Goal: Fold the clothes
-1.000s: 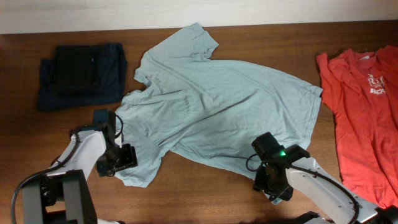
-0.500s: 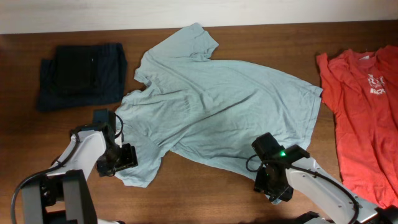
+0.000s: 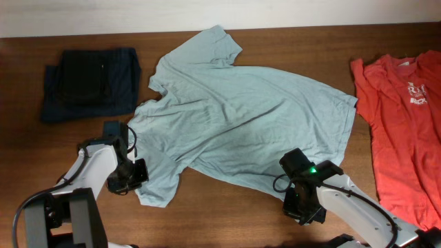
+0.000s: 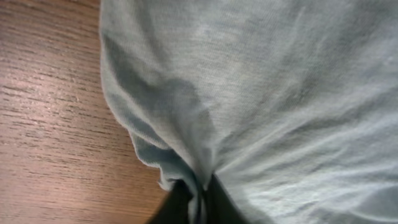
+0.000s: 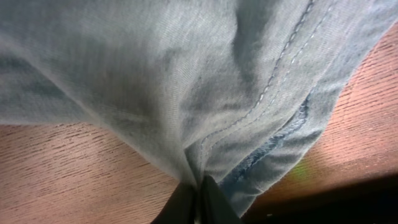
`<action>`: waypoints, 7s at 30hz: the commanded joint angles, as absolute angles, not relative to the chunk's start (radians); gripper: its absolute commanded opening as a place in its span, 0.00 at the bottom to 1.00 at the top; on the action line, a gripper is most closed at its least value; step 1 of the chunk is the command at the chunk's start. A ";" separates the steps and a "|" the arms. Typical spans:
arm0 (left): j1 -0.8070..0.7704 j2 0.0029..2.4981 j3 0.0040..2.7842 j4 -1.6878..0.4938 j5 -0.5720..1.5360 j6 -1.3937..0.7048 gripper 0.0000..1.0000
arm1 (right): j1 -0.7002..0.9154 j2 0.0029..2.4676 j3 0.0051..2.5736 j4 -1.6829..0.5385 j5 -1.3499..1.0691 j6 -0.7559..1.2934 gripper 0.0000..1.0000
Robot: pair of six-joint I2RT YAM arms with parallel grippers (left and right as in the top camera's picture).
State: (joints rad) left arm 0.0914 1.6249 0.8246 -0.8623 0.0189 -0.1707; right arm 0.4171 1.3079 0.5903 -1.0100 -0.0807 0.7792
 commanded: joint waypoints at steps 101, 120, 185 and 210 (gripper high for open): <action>-0.078 1.969 1.692 -0.864 -0.076 0.020 0.01 | -0.238 1.483 1.041 -0.966 0.120 0.362 0.04; -0.138 1.984 1.692 -0.694 -0.076 0.039 0.02 | -0.238 1.562 1.039 -0.841 0.170 0.363 0.04; -0.148 2.167 1.895 -1.153 -0.091 -0.119 0.00 | -0.236 1.561 1.077 -1.010 -0.131 0.229 0.99; -0.192 2.233 1.893 -1.111 -0.094 0.251 0.21 | -0.236 1.561 1.077 -1.010 -0.131 0.229 0.99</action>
